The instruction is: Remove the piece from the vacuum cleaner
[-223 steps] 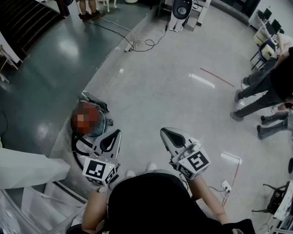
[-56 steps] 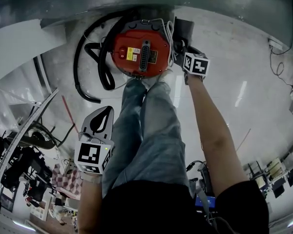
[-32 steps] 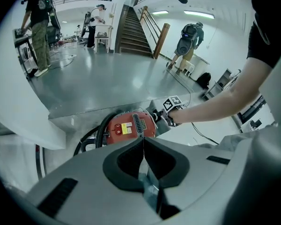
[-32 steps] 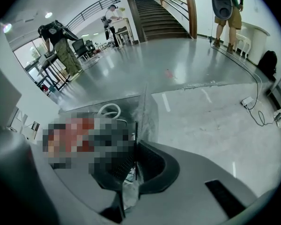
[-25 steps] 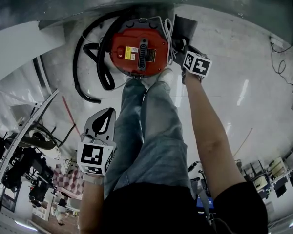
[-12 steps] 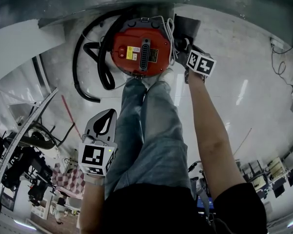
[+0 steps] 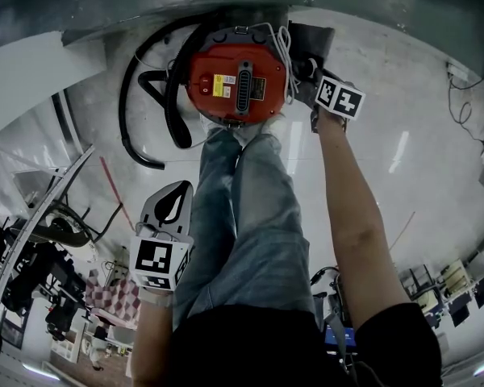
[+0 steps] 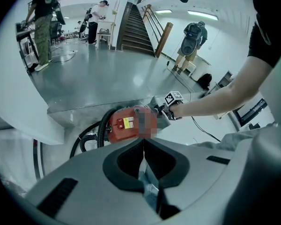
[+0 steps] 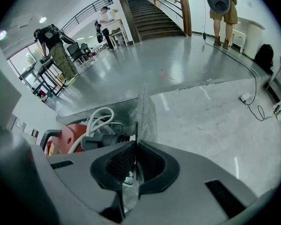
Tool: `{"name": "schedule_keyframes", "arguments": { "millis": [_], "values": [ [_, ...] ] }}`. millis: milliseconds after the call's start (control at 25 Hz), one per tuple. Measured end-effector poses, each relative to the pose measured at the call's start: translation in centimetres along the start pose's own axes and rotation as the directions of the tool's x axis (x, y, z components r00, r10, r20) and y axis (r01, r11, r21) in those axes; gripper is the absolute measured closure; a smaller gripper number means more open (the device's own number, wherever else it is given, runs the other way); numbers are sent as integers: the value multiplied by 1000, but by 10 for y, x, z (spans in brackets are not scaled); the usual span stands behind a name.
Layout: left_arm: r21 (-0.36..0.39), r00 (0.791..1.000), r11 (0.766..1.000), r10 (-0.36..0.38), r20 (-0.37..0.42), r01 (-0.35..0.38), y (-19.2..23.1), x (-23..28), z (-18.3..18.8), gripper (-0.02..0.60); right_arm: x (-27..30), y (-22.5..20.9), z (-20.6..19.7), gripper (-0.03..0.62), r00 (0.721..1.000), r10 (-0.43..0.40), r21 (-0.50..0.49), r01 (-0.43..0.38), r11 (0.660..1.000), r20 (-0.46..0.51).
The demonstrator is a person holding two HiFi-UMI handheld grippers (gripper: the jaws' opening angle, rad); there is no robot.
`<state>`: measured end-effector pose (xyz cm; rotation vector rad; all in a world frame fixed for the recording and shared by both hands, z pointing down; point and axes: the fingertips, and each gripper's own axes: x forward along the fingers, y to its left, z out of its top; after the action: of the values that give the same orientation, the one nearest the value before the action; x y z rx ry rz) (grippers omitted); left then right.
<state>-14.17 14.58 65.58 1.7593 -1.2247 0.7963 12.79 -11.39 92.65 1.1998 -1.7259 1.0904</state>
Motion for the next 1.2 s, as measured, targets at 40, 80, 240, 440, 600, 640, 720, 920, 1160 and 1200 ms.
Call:
{"name": "schedule_keyframes", "arguments": {
  "millis": [40,80,240,440,600,640,720,920,1160,1200],
  "values": [
    [-1,1000,1000,0,-1,0,0,0,-2,563,0,0,1,546,1000,1,-3,-1,1000,0],
    [-3,1000,1000,0,-3,0,0,0,-3,563,0,1,1,546,1000,-2,-11,2,1000,0],
    [-1,1000,1000,-3,-1,3,-4,1,-3,563,-4,2,1,546,1000,-29,-53,30,998,11],
    [-2,1000,1000,-1,2,1,-5,1,-2,563,-9,3,-4,546,999,-44,-100,46,994,24],
    [-6,1000,1000,3,3,-3,-6,0,-4,563,-10,-1,-7,546,999,-27,-40,28,999,37],
    [-7,1000,1000,4,3,-4,-6,0,-5,563,-10,-1,-8,546,999,-25,-30,27,999,41],
    [-8,1000,1000,6,1,-6,-7,-1,-7,563,-10,-2,-8,546,999,-25,-22,26,999,45],
    [-13,1000,1000,13,-1,-13,-6,0,-9,563,-8,-4,-7,546,999,-17,15,16,1000,41],
    [-14,1000,1000,13,4,-13,-7,0,-10,563,-5,-5,-2,546,1000,-11,1,11,1000,-10],
    [-15,1000,1000,12,2,-12,-8,0,-11,563,-4,-5,-1,546,1000,-12,-15,12,1000,-26]
  ]
}}
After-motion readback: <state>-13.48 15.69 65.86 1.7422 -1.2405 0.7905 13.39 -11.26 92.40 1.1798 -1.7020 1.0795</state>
